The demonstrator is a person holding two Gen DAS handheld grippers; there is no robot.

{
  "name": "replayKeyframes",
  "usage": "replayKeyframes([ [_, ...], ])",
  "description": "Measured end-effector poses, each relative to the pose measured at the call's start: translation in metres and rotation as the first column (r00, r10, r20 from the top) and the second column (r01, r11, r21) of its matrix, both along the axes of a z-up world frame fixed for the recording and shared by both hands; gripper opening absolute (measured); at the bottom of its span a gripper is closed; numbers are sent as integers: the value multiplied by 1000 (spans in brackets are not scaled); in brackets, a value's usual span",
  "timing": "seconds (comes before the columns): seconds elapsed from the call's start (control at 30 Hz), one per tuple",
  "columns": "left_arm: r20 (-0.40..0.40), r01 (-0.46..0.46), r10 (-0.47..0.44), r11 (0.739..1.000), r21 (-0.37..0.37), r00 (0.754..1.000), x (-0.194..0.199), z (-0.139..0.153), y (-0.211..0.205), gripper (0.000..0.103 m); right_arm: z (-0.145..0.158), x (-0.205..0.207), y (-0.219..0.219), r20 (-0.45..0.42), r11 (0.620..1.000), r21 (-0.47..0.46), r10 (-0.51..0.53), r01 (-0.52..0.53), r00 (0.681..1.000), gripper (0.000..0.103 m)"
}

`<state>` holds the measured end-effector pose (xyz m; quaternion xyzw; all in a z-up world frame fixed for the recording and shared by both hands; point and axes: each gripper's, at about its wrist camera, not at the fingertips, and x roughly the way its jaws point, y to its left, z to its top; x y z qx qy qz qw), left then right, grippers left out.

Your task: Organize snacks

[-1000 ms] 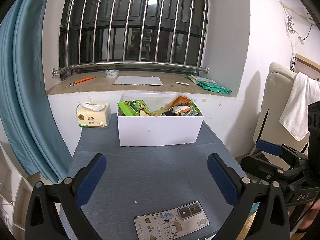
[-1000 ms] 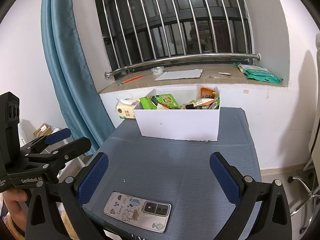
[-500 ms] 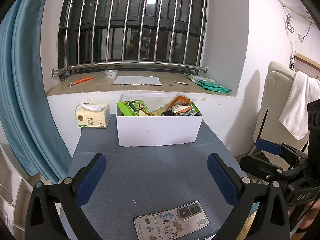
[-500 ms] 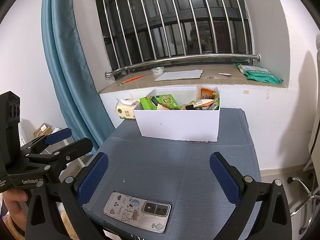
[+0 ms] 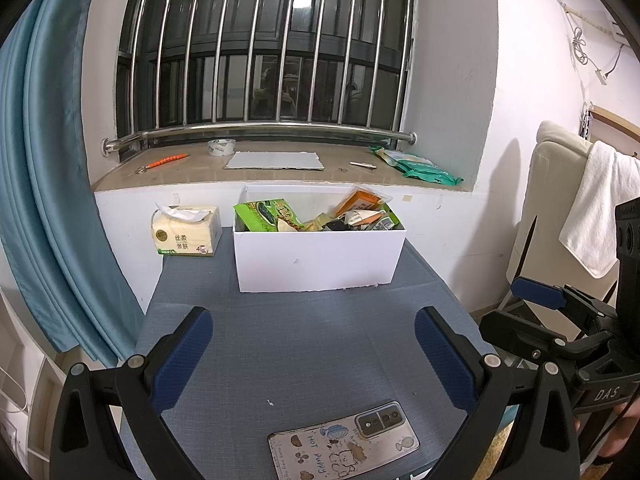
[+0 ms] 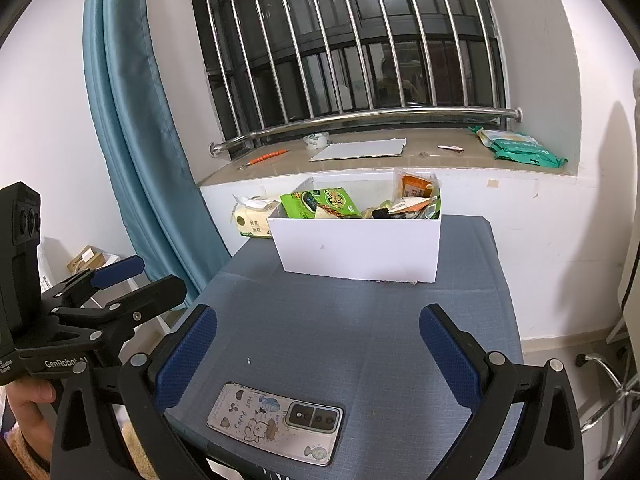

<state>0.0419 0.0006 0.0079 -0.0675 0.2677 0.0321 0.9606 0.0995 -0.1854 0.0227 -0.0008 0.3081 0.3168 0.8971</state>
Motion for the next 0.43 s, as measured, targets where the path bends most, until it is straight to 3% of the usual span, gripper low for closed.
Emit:
replayKeyframes([
  [0.43,7,15,-15,1000,26,1000,-2,-2,-3,103,-1,0,1,-2,1000,0,0,0,1000,103],
])
